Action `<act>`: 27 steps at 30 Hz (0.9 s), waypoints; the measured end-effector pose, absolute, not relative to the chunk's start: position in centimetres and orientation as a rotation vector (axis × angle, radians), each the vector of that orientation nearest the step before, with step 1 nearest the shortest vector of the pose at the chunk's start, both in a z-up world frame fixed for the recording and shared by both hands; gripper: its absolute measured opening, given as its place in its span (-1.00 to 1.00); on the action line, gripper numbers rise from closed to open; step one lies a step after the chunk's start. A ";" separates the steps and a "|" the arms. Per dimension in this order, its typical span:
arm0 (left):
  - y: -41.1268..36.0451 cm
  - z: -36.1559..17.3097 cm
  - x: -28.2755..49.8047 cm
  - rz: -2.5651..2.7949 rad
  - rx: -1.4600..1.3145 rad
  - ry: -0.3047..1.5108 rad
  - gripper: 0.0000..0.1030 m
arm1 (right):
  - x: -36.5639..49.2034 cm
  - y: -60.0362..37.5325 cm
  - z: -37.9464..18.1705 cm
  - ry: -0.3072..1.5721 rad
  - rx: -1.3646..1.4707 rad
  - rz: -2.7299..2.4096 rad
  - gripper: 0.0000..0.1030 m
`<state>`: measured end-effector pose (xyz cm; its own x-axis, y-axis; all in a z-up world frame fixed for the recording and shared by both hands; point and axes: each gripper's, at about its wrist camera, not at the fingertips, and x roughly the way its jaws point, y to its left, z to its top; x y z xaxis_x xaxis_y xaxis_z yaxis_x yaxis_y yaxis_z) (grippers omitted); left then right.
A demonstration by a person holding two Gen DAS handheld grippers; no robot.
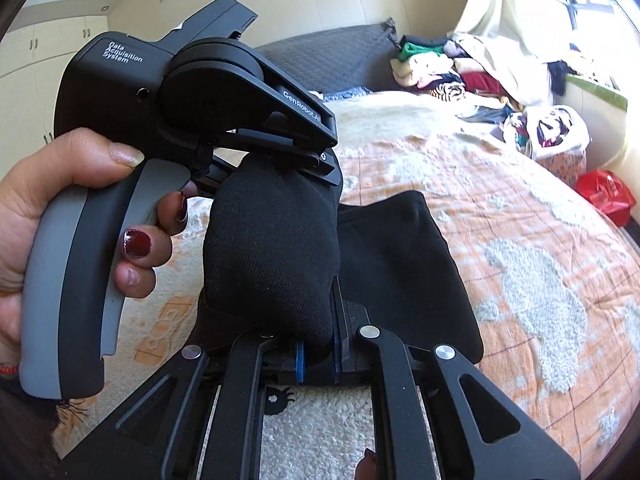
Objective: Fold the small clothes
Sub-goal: 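Lift and fold the shirt over with the right tool while the left tool holds it, then lower the doubled shirt onto the blanket and press it flat with both tools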
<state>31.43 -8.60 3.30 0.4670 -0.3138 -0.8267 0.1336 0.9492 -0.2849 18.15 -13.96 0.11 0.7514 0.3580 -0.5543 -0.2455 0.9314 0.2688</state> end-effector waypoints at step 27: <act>-11.7 -0.8 34.7 -0.339 -0.224 1.148 0.17 | 22.5 -19.0 -3.3 0.935 0.529 0.385 -0.41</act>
<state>34.65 -11.69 -0.75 0.3675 -0.3748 -0.8512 0.1480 0.9271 -0.3443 22.53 -19.02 -3.33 0.5420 0.5286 -0.6533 -0.0856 0.8080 0.5829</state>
